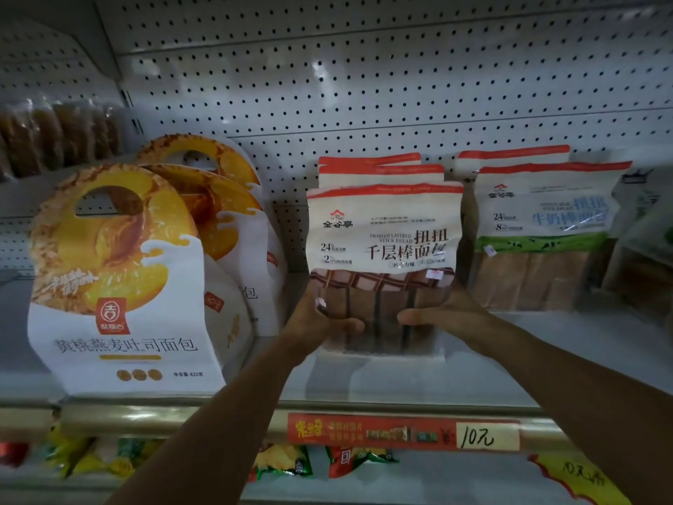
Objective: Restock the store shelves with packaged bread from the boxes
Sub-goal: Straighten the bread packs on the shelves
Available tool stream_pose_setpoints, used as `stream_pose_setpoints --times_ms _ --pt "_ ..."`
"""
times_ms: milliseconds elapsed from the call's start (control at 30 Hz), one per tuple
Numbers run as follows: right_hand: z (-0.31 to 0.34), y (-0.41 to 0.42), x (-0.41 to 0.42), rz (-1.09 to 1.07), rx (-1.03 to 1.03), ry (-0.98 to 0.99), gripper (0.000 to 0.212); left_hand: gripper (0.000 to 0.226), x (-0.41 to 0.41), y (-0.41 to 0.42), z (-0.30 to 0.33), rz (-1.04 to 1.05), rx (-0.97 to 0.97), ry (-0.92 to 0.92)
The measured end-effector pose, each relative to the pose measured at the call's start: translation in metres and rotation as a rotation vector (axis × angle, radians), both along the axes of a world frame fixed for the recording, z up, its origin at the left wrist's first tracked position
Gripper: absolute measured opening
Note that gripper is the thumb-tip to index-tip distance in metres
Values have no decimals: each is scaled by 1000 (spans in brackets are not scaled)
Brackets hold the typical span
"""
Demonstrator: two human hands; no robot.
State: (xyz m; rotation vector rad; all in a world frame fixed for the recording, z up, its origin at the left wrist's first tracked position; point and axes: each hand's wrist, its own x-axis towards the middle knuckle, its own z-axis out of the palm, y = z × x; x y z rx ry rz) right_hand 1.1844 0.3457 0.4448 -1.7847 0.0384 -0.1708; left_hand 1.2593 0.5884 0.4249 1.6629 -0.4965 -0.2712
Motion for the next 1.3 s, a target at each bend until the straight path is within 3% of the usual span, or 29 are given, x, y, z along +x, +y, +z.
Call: stream_pose_setpoints --times_ms 133,333,500,600,833,1000,1133,1300 --pt "1 1 11 -20 32 -10 81 91 8 -8 4 61 -53 17" --pt "0 1 10 -45 34 4 67 82 4 -9 0 65 -95 61" --pt "-3 6 6 -161 25 -9 76 77 -10 -13 4 113 -140 96" --pt "-7 13 0 -266 -17 16 90 71 -27 -18 10 247 -170 121" --pt "3 26 -28 -386 -115 150 90 102 -69 -27 29 516 -58 248" --pt "29 41 -71 -378 -53 194 83 78 -113 -22 56 560 -183 393" --pt "61 57 -113 -326 55 202 62 61 -153 -11 73 528 -344 574" --pt "108 65 -162 -225 117 173 17 46 -213 -2 99 520 -439 586"
